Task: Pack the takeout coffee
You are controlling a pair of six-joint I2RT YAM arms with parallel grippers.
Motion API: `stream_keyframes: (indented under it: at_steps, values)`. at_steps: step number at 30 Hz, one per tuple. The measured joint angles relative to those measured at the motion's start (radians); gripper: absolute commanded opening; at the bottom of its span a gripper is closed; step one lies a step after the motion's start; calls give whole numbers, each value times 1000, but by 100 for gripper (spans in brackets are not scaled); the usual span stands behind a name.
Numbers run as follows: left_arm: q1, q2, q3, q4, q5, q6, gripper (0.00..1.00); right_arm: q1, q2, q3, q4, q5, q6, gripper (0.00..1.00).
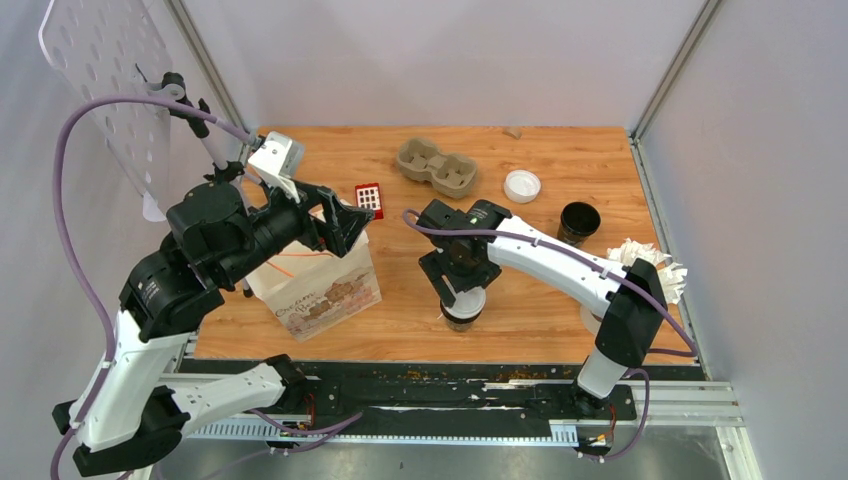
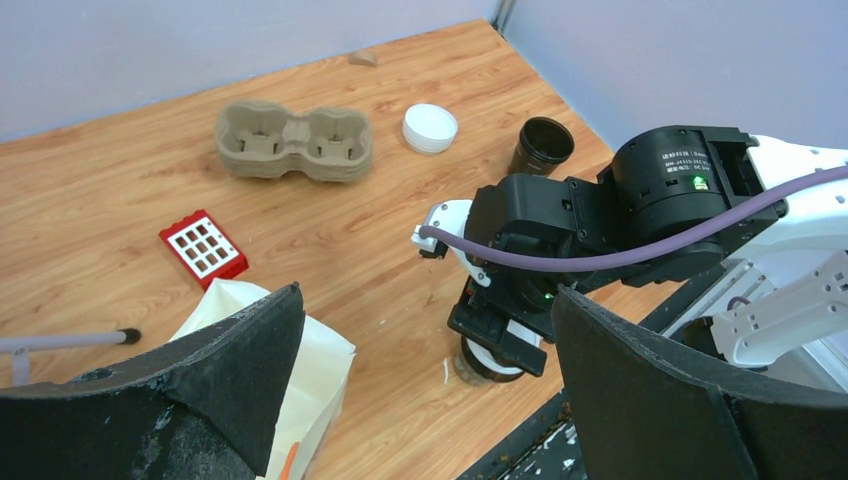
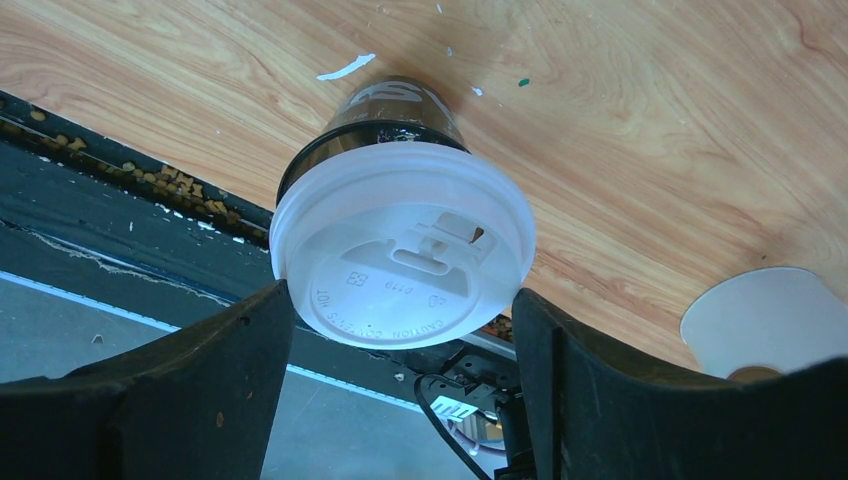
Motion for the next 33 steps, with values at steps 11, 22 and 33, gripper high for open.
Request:
stream_keyframes:
  at_steps: [11, 22, 33]
  values:
    - [0, -10, -5, 0, -7, 0, 100, 0, 5, -30, 12, -27, -2, 77]
    - [0, -18, -11, 0, -15, 0, 100, 0, 29, -38, 43, -39, -4, 82]
    - [0, -18, -13, -1, -18, 0, 100, 0, 28, -45, 61, -58, -3, 86]
